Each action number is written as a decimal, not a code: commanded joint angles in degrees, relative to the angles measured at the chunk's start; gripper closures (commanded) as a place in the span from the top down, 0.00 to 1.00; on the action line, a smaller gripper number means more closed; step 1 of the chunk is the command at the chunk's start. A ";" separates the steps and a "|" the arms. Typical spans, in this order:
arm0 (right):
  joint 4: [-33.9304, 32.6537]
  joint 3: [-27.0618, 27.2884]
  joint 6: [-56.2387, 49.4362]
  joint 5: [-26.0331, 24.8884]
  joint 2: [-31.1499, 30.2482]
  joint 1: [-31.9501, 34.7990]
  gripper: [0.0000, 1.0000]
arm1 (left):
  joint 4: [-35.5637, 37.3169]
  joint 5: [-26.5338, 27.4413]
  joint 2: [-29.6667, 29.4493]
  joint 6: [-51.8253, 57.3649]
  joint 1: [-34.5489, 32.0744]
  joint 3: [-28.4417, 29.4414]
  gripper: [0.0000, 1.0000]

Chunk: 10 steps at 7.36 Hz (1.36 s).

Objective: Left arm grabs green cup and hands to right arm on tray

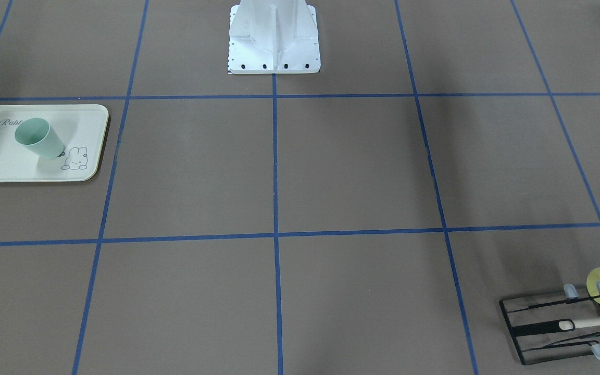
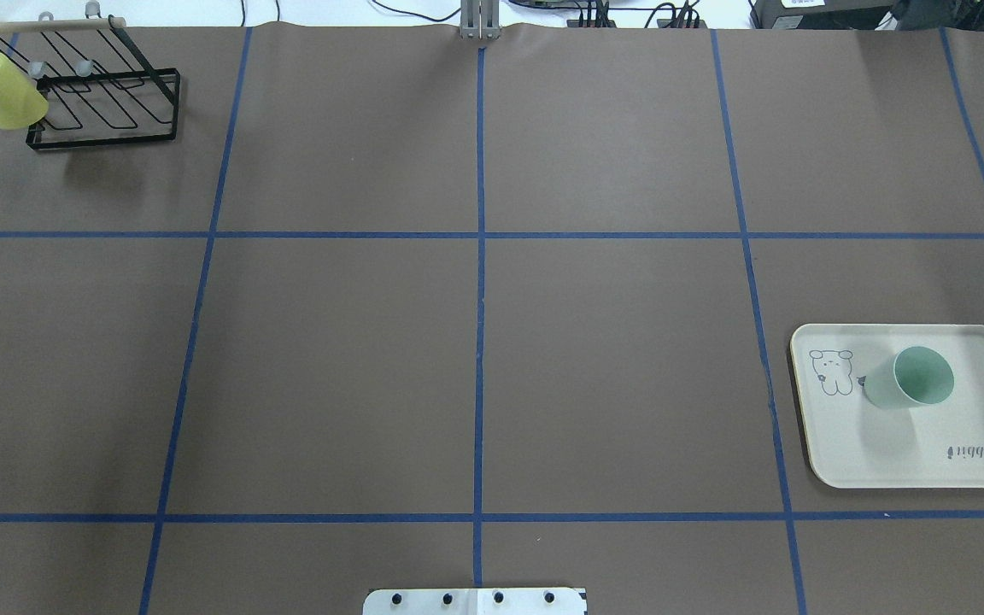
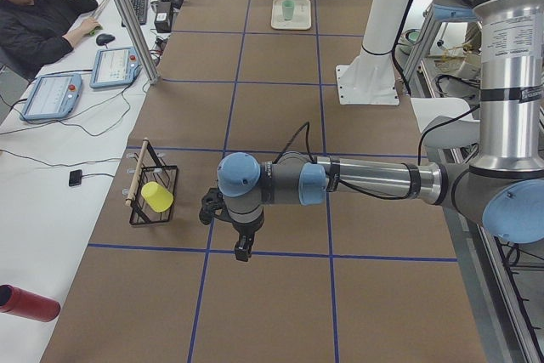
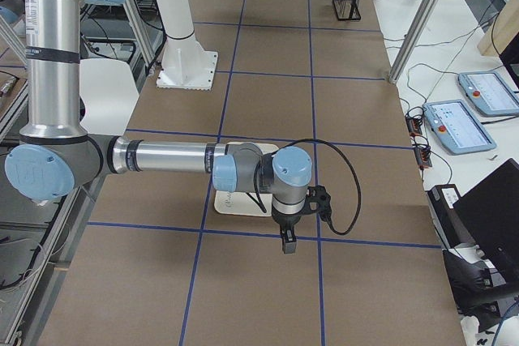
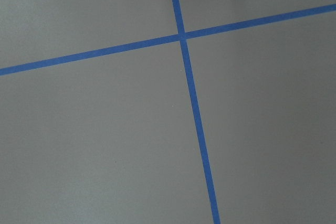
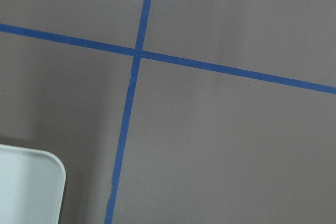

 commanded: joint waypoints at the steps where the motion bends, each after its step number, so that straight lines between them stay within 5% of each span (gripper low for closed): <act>1: -0.09 0.00 0.09 0.10 -0.09 -0.02 1.00 | 0.00 -0.16 0.00 0.03 0.00 -0.04 1.00; 10: 0.00 0.00 1.93 0.72 -0.09 -0.28 1.00 | 0.00 0.02 -0.18 0.30 0.09 -0.83 1.00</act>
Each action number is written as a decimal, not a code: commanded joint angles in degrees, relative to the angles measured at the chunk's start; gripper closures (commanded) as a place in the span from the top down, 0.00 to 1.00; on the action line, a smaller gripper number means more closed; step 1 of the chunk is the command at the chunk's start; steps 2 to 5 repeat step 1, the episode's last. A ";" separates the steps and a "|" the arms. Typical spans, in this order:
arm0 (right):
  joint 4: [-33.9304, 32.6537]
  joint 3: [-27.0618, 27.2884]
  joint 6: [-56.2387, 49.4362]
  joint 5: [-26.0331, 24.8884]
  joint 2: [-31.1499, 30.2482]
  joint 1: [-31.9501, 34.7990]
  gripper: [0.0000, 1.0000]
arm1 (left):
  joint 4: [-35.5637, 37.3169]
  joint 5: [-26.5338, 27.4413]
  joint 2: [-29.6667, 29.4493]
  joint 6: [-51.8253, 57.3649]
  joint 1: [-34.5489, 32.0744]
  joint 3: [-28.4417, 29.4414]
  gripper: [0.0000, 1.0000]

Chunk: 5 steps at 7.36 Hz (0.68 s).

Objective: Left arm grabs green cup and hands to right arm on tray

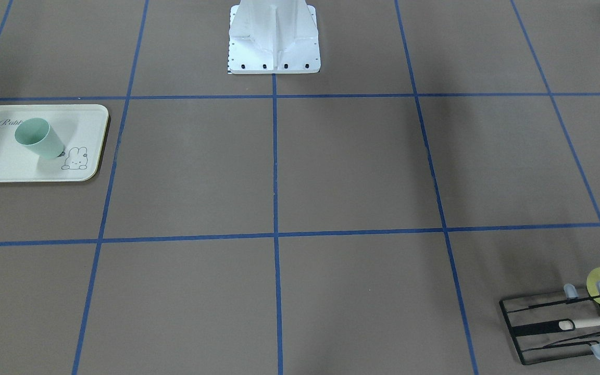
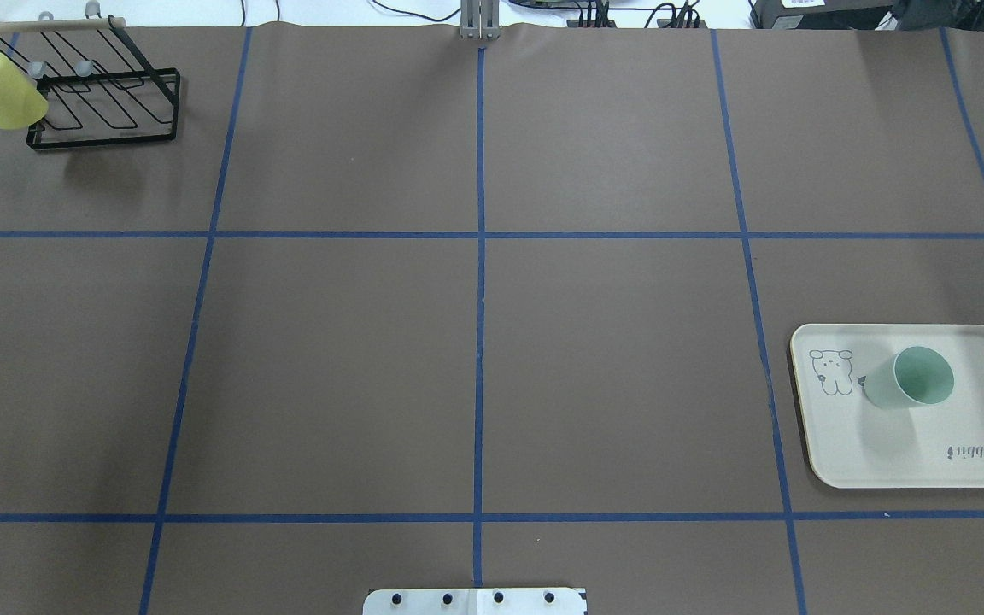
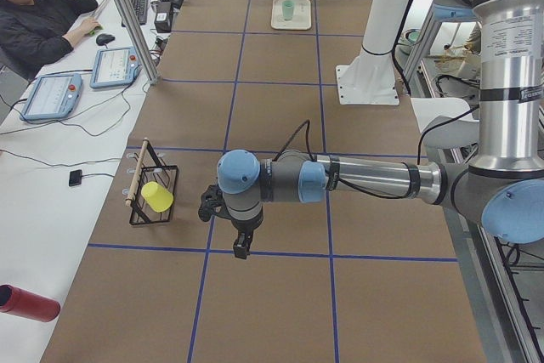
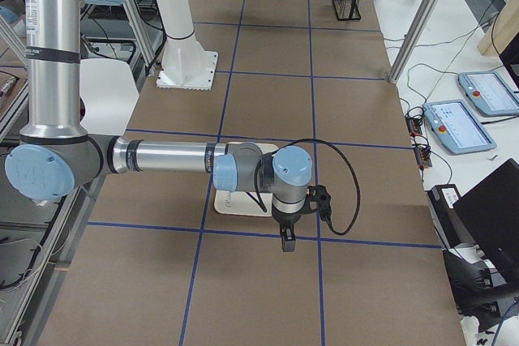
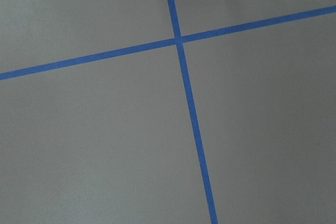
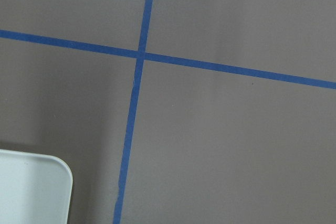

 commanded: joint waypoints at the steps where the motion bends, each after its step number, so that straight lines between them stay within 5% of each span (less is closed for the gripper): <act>1: -0.09 -0.25 0.10 -0.06 -0.04 0.00 1.00 | 0.00 -0.16 0.08 0.22 0.01 -1.47 1.00; 5: -0.09 -0.25 0.10 -0.06 -0.04 0.00 1.00 | 0.00 -0.16 0.08 0.22 0.01 -1.47 1.00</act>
